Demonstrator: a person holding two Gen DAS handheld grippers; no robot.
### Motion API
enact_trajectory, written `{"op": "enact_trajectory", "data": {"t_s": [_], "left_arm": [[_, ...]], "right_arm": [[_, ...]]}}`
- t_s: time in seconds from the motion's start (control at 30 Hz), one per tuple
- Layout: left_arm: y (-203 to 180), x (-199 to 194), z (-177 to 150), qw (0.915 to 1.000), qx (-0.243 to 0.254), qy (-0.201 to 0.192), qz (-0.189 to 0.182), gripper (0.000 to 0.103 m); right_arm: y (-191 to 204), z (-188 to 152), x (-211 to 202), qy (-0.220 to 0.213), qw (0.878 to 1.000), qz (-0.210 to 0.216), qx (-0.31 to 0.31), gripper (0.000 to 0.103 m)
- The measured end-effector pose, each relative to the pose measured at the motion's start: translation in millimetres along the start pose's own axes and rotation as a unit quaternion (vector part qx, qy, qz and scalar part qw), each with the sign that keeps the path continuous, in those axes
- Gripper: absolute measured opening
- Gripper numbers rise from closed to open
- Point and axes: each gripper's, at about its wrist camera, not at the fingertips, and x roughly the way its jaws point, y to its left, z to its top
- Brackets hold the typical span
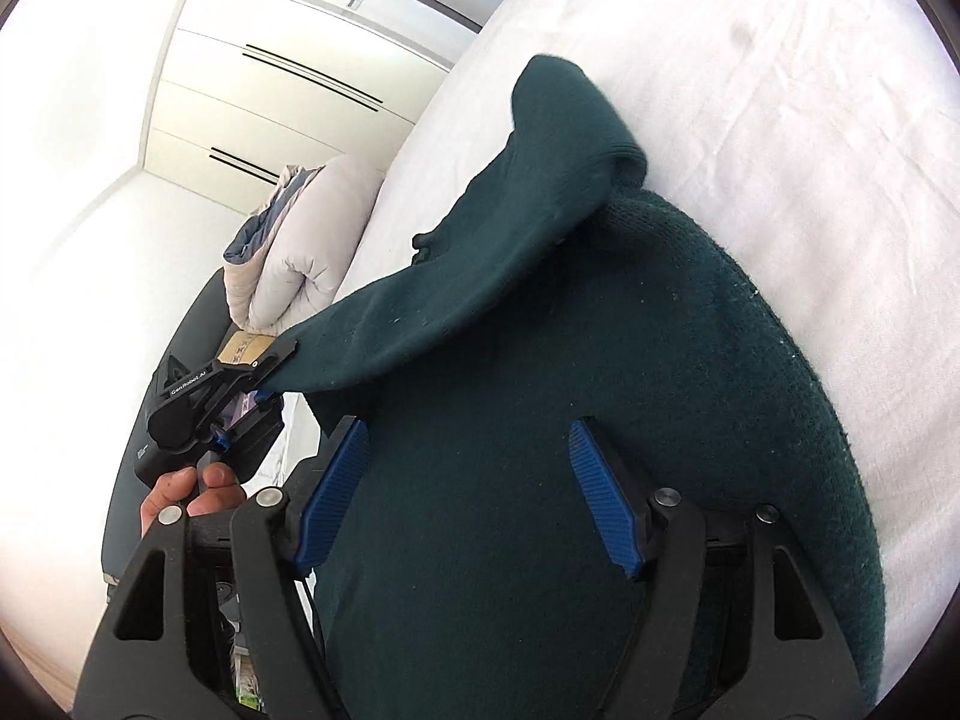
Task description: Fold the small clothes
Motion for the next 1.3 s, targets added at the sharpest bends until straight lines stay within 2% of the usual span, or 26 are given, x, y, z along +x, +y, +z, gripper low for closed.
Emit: {"op": "enact_trajectory", "data": {"t_s": [0.1,0.17,0.23,0.37,0.53,0.63,0.77,0.8,0.87,0.93,0.97,1.1,1.17,1.3], "left_arm": [[13,-19,4,0.9991,0.026,-0.032,-0.006,0.01],[21,-30,3,0.9973,0.029,-0.046,-0.049,0.01],[12,-38,-1,0.9938,0.063,-0.053,-0.075,0.01],[-32,-26,-7,0.9877,0.145,-0.019,-0.055,0.01],[-70,3,-18,0.984,0.168,0.025,-0.055,0.01],[-76,10,-24,0.9833,0.171,0.03,-0.056,0.01],[-65,12,-20,0.9887,0.138,0.027,-0.053,0.01],[-62,11,-18,0.99,0.129,0.025,-0.053,0.01],[-58,8,-18,0.9914,0.115,0.025,-0.056,0.01],[-58,12,-21,0.992,0.108,0.028,-0.059,0.01],[-55,15,-20,0.9924,0.103,0.029,-0.06,0.01],[-53,15,-22,0.9935,0.085,0.032,-0.069,0.01],[-51,17,-22,0.9936,0.08,0.035,-0.072,0.01],[-46,20,-20,0.9936,0.071,0.04,-0.078,0.01]], "right_arm": [[-3,1,2,-0.001,1.0,-0.005,-0.002,0.068],[-4,1,0,-0.003,1.0,-0.006,-0.003,0.068],[-4,2,2,-0.003,1.0,-0.009,-0.007,0.068],[1,3,8,-0.003,1.0,-0.02,-0.018,0.069],[5,5,9,-0.005,1.0,-0.02,-0.017,0.07],[4,8,11,-0.001,1.0,0.0,0.004,0.07],[10,14,16,0.012,0.995,0.079,0.057,0.073],[22,17,18,0.012,0.996,0.068,0.048,0.073],[55,18,28,0.005,0.999,-0.013,-0.041,0.074],[92,13,44,0.006,0.988,-0.062,-0.144,0.074],[113,8,53,0.007,0.977,-0.075,-0.198,0.074],[175,-13,83,-0.026,0.925,-0.126,-0.357,0.074],[193,-21,97,-0.039,0.902,-0.149,-0.403,0.074],[220,-32,114,-0.055,0.872,-0.148,-0.464,0.074]]}}
